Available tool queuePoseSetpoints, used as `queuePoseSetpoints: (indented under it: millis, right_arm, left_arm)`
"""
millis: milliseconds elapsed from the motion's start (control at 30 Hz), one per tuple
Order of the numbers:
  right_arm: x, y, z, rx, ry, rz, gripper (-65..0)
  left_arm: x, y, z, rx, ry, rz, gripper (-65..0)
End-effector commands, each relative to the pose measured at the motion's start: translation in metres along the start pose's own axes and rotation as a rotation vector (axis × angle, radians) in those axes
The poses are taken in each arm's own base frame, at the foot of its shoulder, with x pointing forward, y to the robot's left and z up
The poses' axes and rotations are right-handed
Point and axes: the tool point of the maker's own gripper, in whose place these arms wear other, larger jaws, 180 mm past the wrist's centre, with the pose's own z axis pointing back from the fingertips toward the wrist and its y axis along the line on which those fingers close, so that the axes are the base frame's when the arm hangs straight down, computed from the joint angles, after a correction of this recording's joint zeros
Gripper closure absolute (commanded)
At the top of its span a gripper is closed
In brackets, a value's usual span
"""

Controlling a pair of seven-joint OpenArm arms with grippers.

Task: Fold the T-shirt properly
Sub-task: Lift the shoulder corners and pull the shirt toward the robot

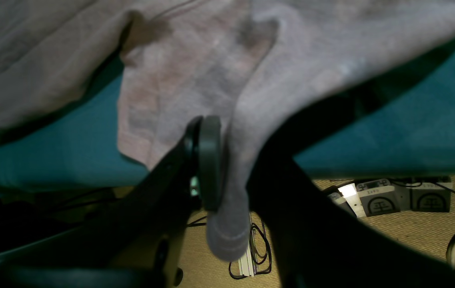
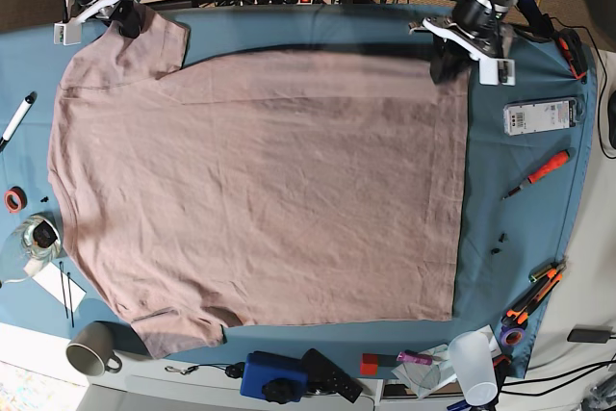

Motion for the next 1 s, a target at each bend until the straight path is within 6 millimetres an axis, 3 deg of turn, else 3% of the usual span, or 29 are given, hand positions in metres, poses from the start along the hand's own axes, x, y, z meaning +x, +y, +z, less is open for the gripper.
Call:
queuePoseSetpoints:
  millis: [0, 67, 133, 367, 667, 833, 967]
  right_arm:
    - [-0.016, -0.006, 0.003, -0.032, 0.080, 0.013, -9.4]
    - [-0.016, -0.006, 0.003, -0.032, 0.081, 0.013, -9.4]
    - [-0.016, -0.006, 0.003, -0.032, 0.080, 0.013, -9.4]
    - [-0.016, -0.006, 0.003, -0.032, 0.080, 0.013, -9.4]
    - [-0.017, -0.007, 0.003, -0.032, 0.084, 0.014, -9.4]
    - [-0.013, -0.009, 0.005, -0.033, 0.087, 0.036, -9.4]
    - [-0.010, -0.011, 0.006, -0.037, 0.088, 0.045, -9.4]
  left_arm:
    - [0.015, -0.006, 0.008, -0.009, -0.049, -0.031, -19.0]
    - [0.023, -0.007, 0.016, 0.018, -0.065, -0.067, -32.2]
    - [0.025, 0.003, 0.019, 0.082, -0.068, -0.059, -37.8]
    - [0.017, 0.030, 0.019, 0.215, -0.048, 0.002, -37.8]
    - [-0.050, 0.063, -0.009, 0.279, 0.163, 0.063, -37.8]
    - [-0.083, 0.059, -0.013, 0.240, 0.272, 0.183, -37.8]
    - [-0.095, 0.040, -0.014, 0.146, 0.333, 0.248, -37.3]
